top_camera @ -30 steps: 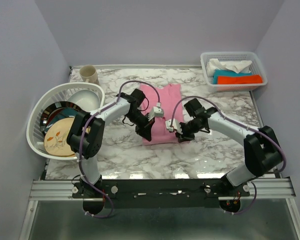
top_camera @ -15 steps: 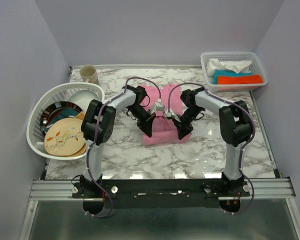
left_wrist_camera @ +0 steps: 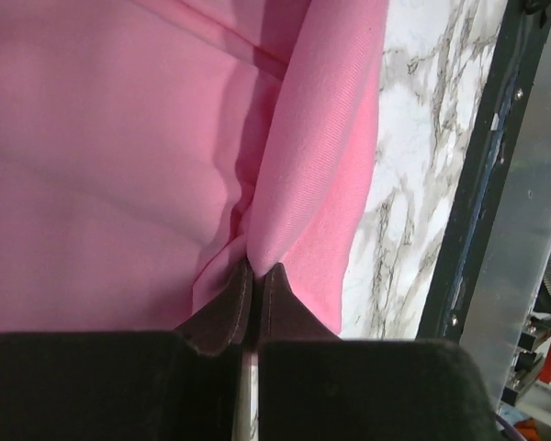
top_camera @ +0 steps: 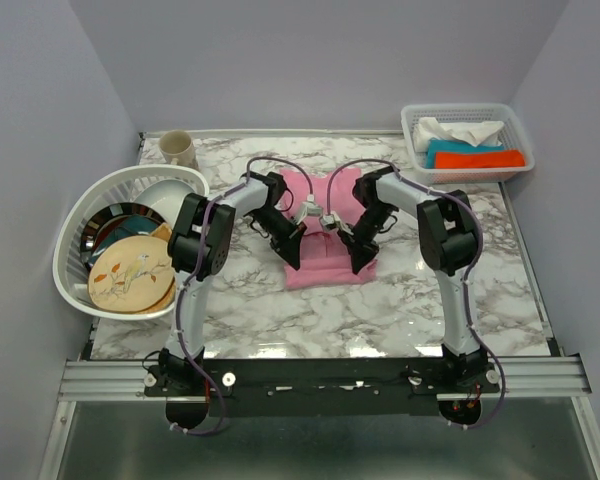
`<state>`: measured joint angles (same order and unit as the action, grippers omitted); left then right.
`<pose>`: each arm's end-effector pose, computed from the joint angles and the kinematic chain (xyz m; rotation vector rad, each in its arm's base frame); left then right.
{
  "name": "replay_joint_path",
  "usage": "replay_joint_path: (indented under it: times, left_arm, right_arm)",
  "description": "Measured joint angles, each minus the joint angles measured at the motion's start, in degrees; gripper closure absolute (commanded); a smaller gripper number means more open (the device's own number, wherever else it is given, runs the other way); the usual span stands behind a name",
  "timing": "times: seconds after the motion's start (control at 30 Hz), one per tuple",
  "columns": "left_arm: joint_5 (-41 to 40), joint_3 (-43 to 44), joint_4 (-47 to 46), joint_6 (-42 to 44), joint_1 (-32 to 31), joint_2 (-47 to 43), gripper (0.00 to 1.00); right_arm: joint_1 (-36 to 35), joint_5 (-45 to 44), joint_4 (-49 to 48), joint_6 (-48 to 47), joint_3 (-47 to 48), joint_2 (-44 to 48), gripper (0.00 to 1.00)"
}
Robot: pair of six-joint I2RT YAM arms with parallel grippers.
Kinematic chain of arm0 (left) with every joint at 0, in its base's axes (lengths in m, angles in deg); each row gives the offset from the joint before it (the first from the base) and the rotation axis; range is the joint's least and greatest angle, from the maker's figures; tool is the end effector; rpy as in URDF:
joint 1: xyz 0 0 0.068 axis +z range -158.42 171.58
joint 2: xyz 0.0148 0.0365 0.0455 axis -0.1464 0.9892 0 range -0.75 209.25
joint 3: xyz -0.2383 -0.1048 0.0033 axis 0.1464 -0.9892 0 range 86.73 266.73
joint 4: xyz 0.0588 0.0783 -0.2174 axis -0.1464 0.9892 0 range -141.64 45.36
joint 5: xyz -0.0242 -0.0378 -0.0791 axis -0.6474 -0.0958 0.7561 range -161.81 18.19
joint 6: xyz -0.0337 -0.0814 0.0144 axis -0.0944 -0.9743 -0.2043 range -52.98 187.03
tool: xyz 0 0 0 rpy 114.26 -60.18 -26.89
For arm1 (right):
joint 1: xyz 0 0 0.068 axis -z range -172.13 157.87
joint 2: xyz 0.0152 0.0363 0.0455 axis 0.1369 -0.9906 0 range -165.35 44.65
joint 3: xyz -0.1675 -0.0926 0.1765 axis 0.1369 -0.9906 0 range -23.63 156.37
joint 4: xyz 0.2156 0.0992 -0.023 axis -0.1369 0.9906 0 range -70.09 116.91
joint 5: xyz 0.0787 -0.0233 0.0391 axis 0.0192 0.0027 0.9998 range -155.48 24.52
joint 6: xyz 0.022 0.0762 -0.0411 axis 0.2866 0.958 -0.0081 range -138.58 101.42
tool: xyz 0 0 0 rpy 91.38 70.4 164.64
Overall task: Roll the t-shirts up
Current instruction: Roll the T-shirt to the center of the board.
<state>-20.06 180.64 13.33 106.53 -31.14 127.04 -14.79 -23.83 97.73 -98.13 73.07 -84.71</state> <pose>0.3183 -0.2009 0.1172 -1.3613 -2.4593 1.3796 0.3031 0.1839 0.1142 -2.0969 1.9437 1.1993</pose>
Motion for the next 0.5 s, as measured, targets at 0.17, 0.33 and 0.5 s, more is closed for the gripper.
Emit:
replay_joint_path:
  times: [0.17, 0.33, 0.5]
  left_arm:
    - [-2.4, -4.4, -7.5, -6.7, 0.2, -3.3, 0.71]
    - [-10.5, -11.2, -17.4, -11.6, 0.3, -13.4, 0.6]
    - [-18.8, -22.9, -28.5, -13.1, -1.1, -32.3, 0.43]
  right_arm:
    - [0.0, 0.0, 1.6, 1.4, 2.0, -1.6, 0.8]
    - [0.1, 0.0, 1.7, 2.3, 2.0, -1.6, 0.8]
    - [0.7, 0.2, 2.1, 5.4, 2.5, -2.4, 0.8]
